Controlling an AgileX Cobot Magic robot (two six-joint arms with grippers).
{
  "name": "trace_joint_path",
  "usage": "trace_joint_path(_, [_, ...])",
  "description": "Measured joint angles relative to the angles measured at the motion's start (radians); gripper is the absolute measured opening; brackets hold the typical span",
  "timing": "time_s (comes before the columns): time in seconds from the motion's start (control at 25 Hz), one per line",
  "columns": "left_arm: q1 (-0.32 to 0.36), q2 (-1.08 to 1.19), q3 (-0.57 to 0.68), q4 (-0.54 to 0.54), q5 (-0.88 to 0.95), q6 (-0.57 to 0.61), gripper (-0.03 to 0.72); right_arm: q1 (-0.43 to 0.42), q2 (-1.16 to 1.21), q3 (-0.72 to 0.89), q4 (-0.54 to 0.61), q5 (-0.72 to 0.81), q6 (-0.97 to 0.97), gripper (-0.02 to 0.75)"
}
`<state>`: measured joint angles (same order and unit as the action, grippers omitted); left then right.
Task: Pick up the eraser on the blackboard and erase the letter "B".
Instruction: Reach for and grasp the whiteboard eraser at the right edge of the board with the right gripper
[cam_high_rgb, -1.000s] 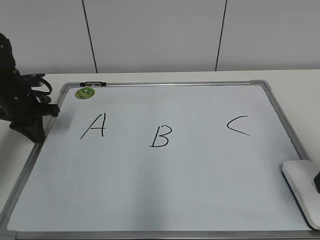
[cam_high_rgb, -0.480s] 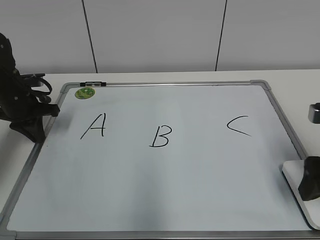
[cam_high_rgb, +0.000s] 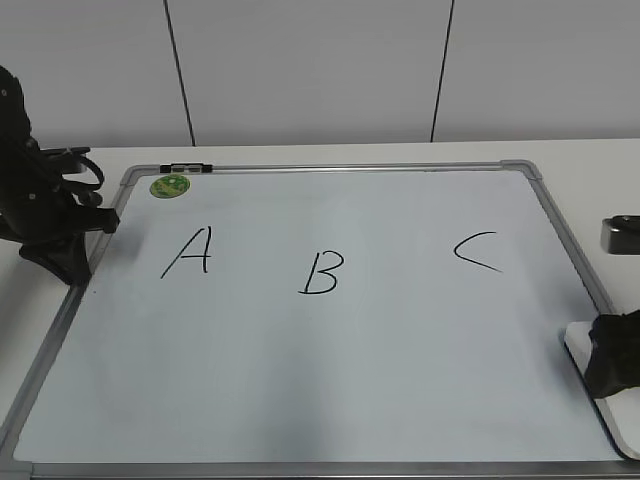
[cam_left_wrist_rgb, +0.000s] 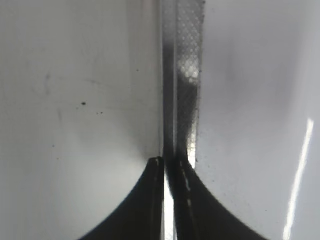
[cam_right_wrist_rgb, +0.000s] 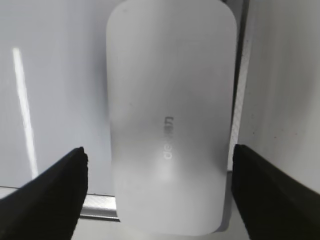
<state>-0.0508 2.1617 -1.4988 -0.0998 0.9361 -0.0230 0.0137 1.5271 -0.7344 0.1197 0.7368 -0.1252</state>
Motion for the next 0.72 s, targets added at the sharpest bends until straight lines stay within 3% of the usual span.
trace_joint_path(0.48, [0.0,0.0,0.0,0.0,0.002,0.0,0.021,0.002,0.107,-0.055,-0.018,-0.015,0.011,0.669])
trace_joint_path(0.72, [0.005,0.0,0.0,0.0,0.002,0.0,0.021,0.048,0.121,-0.055,-0.095,-0.021,0.065,0.663])
